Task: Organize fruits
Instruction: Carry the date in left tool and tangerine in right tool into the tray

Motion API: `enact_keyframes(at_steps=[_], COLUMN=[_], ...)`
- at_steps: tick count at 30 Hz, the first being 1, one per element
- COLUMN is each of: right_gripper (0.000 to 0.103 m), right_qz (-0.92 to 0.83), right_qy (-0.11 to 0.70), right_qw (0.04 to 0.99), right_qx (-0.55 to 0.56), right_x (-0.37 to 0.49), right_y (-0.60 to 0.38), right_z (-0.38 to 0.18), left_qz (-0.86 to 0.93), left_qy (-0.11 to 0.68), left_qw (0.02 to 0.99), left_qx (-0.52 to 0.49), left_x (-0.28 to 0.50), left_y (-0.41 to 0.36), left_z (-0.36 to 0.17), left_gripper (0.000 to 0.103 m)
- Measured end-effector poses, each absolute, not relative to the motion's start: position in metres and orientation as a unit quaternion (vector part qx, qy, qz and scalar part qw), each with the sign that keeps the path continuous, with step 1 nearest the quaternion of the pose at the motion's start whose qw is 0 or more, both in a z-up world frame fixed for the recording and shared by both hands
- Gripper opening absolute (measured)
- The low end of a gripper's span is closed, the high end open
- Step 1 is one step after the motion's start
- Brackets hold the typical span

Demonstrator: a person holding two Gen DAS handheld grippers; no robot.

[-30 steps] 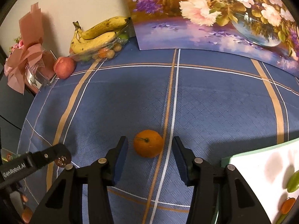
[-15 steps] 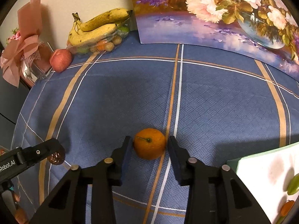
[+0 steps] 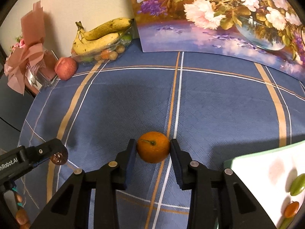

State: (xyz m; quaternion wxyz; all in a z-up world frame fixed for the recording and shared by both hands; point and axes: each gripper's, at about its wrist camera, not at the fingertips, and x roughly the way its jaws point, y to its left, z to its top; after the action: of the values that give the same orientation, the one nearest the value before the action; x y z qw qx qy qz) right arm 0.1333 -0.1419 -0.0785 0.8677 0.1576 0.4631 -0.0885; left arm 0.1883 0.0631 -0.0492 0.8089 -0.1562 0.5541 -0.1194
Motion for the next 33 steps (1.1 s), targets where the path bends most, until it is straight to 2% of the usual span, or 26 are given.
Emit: enact_keyframes(at_steps=[33], right_gripper=[0.037], right_qz=[-0.118], right_qy=[0.45], right_qw=[0.863], right_qx=[0.197], right_x=[0.031], right_y=[-0.158], right_z=[-0.016], left_qz=[-0.167], left_qy=[0.517], left_qw=[0.832], left_qx=[-0.11], left_x=[0.126], left_y=[0.027], left_z=[0.003], left_gripper=[0.046])
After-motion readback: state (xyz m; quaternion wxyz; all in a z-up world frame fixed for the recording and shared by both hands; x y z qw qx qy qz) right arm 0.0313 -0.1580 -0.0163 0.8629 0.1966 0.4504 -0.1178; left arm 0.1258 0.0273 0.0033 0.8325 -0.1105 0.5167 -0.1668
